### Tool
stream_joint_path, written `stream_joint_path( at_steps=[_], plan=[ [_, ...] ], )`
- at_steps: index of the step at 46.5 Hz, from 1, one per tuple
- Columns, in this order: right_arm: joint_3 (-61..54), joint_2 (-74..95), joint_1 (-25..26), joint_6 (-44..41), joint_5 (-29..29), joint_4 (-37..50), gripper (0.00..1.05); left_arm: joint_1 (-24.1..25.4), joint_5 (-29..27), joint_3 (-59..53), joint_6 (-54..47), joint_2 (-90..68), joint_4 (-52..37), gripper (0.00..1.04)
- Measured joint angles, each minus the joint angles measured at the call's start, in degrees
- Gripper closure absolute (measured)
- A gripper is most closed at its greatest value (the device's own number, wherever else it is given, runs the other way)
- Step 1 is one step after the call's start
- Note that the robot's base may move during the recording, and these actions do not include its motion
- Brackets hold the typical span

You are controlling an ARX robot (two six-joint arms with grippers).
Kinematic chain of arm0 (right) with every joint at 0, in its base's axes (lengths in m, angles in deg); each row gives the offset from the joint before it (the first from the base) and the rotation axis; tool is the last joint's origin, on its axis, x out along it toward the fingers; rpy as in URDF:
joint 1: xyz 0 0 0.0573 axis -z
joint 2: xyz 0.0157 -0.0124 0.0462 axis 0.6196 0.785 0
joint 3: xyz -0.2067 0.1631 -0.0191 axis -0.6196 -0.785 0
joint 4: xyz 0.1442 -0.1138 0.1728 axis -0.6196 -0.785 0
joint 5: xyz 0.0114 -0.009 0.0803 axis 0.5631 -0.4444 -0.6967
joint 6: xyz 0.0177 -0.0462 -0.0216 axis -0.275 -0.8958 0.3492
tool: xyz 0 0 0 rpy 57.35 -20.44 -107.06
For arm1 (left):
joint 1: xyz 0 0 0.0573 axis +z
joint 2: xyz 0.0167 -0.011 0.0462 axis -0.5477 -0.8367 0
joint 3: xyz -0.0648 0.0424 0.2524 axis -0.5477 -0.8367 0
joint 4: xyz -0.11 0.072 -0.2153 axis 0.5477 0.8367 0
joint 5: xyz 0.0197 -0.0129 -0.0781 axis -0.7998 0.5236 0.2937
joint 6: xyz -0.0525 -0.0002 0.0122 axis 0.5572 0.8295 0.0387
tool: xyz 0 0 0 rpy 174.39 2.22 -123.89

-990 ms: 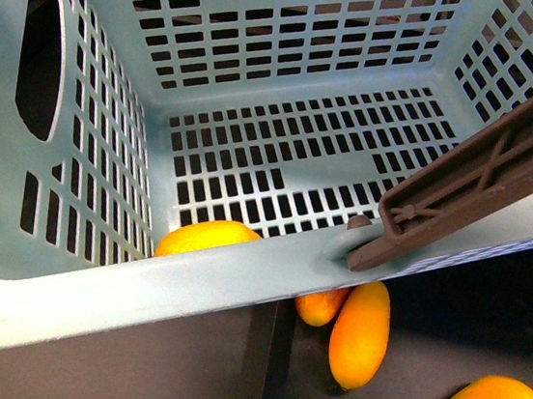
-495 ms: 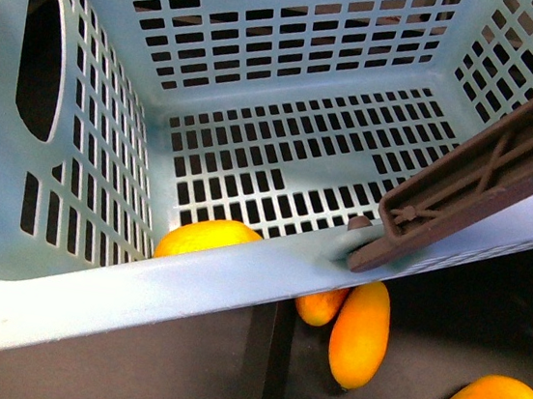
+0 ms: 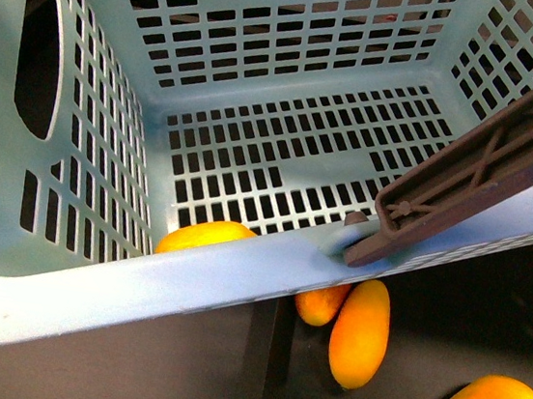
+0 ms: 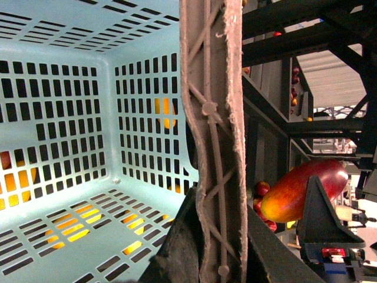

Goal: Pick lemon and mango into basket

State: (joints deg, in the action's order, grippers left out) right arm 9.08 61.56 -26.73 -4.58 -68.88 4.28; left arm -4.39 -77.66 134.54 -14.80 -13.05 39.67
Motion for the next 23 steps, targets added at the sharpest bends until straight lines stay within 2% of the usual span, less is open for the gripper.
stream_joint_path(
  at_steps=[5, 12, 16, 23],
  plan=[
    [2.67, 3.76, -10.36, -0.31, 6.05, 3.02, 0.39, -0.02, 0.09, 0.0, 0.04, 0.0, 0.0, 0.98],
    [4.24, 10.36, -21.27, 0.13, 11.1, 6.73, 0.39, -0.02, 0.11, 0.0, 0.07, 0.0, 0.0, 0.98],
    [4.44, 13.53, -24.76, 0.61, 12.52, 8.31, 0.39, 0.0, -0.09, 0.0, 0.0, 0.0, 0.0, 0.98],
    [5.84, 17.25, -26.56, 1.44, 14.03, 9.49, 0.39, -0.02, 0.0, 0.0, 0.04, 0.0, 0.0, 0.98]
  ],
)
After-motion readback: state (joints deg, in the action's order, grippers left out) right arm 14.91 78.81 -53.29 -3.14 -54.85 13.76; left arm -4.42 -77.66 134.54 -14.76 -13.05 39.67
